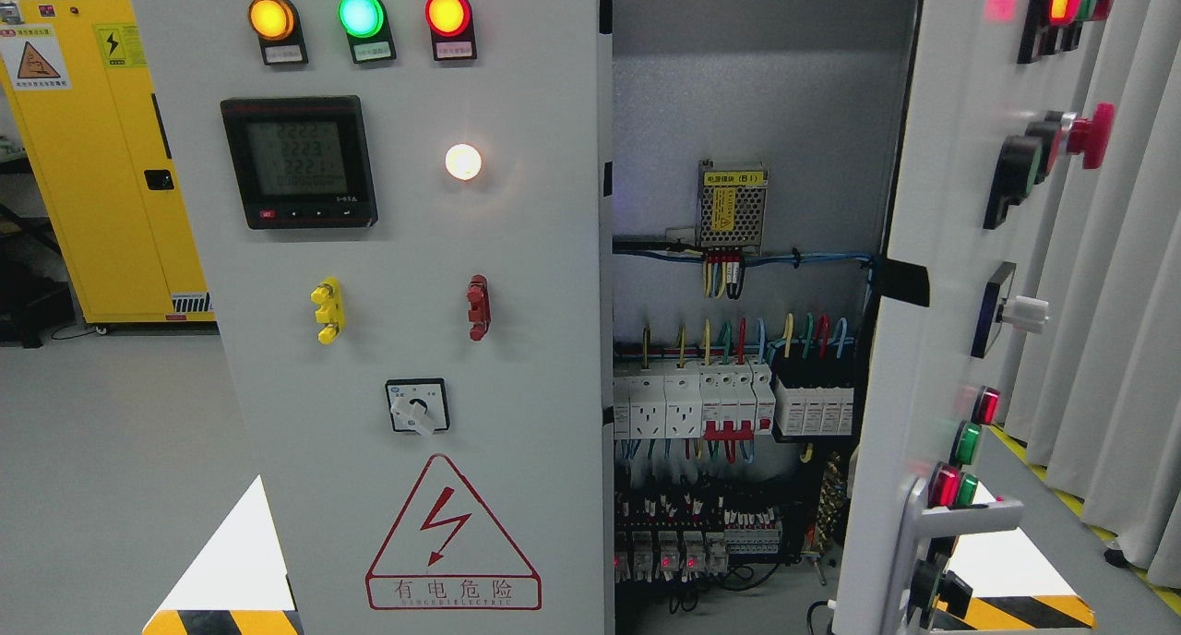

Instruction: Open door with both hands

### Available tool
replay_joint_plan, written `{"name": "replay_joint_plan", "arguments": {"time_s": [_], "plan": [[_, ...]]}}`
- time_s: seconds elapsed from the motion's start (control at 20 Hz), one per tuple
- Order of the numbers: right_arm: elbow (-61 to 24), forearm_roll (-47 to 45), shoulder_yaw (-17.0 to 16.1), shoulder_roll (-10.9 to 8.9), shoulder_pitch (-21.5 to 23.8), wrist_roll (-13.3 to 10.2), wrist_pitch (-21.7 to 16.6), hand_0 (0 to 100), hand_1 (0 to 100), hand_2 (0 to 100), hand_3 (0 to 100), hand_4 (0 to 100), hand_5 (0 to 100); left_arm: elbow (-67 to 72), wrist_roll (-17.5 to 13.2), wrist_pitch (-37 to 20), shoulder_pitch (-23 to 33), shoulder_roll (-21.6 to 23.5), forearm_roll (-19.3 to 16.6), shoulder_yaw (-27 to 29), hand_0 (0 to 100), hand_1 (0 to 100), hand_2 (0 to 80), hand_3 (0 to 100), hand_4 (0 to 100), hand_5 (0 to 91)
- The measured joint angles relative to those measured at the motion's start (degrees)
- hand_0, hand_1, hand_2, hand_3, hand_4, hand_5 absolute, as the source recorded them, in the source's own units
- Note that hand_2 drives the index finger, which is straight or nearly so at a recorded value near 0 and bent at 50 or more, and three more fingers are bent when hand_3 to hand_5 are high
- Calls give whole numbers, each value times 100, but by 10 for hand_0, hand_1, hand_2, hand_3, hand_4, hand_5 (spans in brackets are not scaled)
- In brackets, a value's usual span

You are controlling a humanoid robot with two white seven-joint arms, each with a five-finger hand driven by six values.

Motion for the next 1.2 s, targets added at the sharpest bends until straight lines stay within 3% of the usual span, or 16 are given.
{"name": "replay_joint_plan", "arguments": {"time_s": [0.2,0.3,0.4,0.55,0.7,1.2], "plan": [[0,2,-1,0,0,3,0,209,133,0,0,0,0,-1549,-1,8,206,315,56,-222,0,0,0,61,0,0],[0,2,-1,0,1,10,0,210,131,0,0,0,0,-2296,-173,8,269,517,245,-364,0,0,0,63,0,0],[0,2,-2,0,1,12,0,210,130,0,0,0,0,-2960,-618,9,285,749,556,-514,0,0,0,64,0,0],[1,5,-2,0,2,12,0,211,129,0,0,0,0,-3786,-1619,9,253,1051,1030,-703,0,0,0,63,0,0],[3,8,-2,0,3,12,0,211,129,0,0,0,0,-4479,-2075,11,176,1329,1330,-847,0,0,0,61,0,0],[7,12,-3,0,4,13,0,211,132,0,0,0,0,-6304,-2271,468,-795,2384,2517,-1154,0,0,0,45,0,0]]}}
